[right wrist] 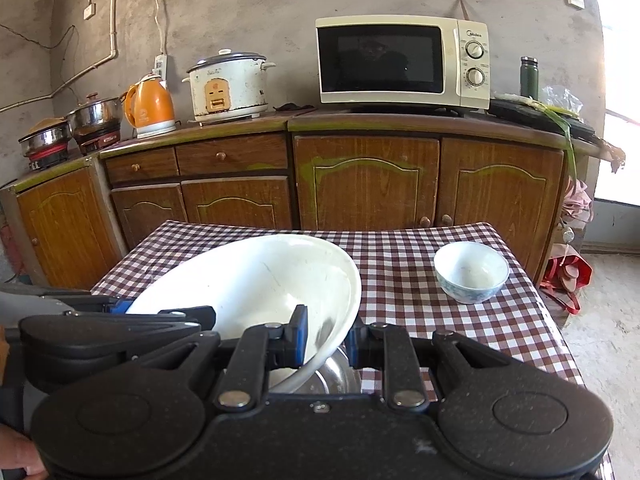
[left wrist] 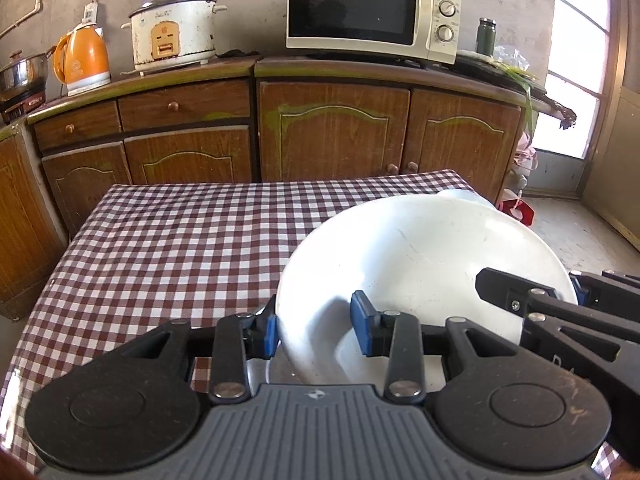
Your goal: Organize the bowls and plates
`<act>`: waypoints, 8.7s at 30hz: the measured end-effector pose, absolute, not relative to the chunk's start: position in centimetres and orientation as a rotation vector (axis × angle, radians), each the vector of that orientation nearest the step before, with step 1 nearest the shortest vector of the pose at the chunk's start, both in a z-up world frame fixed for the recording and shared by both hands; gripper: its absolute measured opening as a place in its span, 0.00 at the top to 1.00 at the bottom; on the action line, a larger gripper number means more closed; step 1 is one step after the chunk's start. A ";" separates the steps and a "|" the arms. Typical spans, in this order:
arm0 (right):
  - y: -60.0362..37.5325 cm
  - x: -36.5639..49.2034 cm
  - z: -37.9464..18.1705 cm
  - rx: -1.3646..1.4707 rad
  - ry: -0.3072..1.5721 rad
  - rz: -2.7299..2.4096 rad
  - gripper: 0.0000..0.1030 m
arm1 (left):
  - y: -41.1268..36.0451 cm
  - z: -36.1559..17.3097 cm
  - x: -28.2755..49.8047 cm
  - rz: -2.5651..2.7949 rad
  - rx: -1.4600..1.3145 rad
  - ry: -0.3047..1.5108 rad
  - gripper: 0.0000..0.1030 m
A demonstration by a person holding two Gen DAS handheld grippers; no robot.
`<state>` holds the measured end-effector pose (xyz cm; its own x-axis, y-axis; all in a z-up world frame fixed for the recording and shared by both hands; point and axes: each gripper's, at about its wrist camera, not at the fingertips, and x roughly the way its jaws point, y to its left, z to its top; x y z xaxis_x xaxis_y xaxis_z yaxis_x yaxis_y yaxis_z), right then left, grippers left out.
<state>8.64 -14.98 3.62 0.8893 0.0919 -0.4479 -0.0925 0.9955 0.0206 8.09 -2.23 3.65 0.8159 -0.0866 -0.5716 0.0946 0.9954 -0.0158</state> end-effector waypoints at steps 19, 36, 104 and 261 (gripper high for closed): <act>-17.3 5.6 2.6 0.022 0.468 0.046 0.75 | -4.1 2.7 6.7 -0.161 0.027 0.623 0.64; -17.9 4.7 2.6 0.022 0.471 0.033 0.75 | -4.7 2.3 6.3 -0.173 0.017 0.630 0.63; -20.4 1.5 1.4 0.048 0.494 -0.018 0.75 | -6.6 0.8 5.1 -0.247 0.029 0.664 0.63; -29.2 1.9 2.5 0.103 0.463 -0.144 0.24 | -11.7 1.9 9.7 -0.326 0.037 0.687 0.08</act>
<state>1.87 -29.22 2.48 0.8849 -0.1152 -0.4512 0.1619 0.9846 0.0661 9.71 -11.71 1.91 0.7244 -0.2835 -0.6284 0.3079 0.9486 -0.0731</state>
